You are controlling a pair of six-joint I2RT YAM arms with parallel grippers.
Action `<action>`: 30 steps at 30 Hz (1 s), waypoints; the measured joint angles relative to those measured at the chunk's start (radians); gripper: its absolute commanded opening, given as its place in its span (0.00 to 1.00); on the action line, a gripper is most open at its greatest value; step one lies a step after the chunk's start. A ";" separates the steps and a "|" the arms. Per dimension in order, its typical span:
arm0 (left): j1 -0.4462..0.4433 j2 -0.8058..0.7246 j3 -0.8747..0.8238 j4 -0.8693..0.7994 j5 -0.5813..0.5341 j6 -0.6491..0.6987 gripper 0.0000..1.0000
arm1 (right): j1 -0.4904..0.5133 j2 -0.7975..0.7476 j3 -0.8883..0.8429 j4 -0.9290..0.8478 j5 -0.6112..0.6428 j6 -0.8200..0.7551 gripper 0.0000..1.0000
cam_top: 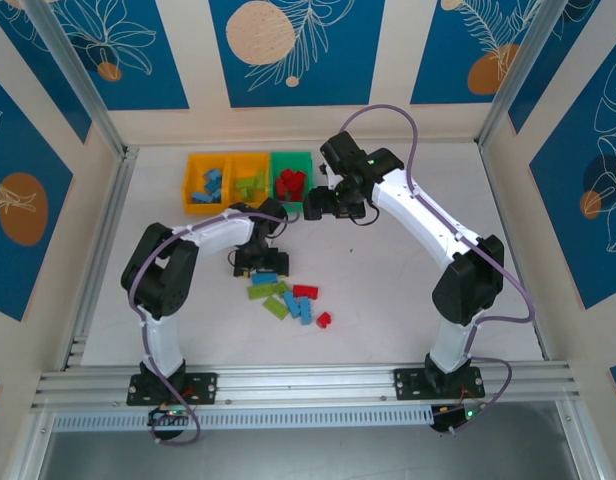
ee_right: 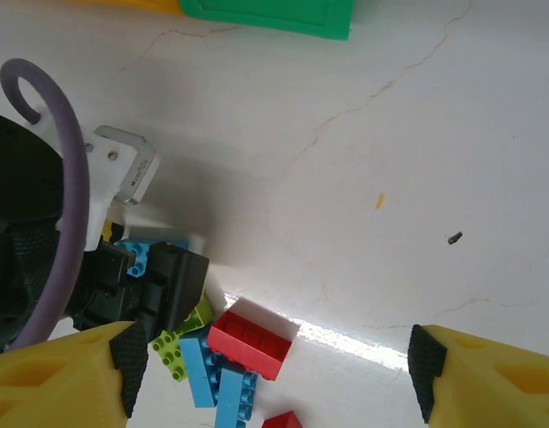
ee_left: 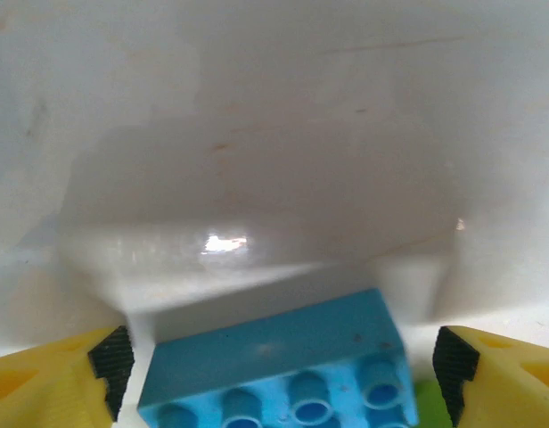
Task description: Sort the legos into containers by color
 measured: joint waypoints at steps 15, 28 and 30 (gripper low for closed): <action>0.000 0.003 -0.002 -0.046 -0.021 -0.040 0.60 | 0.005 -0.001 -0.008 0.004 -0.001 -0.007 0.79; 0.197 -0.064 0.360 -0.066 -0.101 0.059 0.57 | 0.060 -0.117 -0.151 0.122 -0.080 -0.006 0.79; 0.286 -0.040 0.471 -0.064 -0.118 0.068 0.56 | 0.060 -0.121 -0.159 0.134 -0.079 0.006 0.79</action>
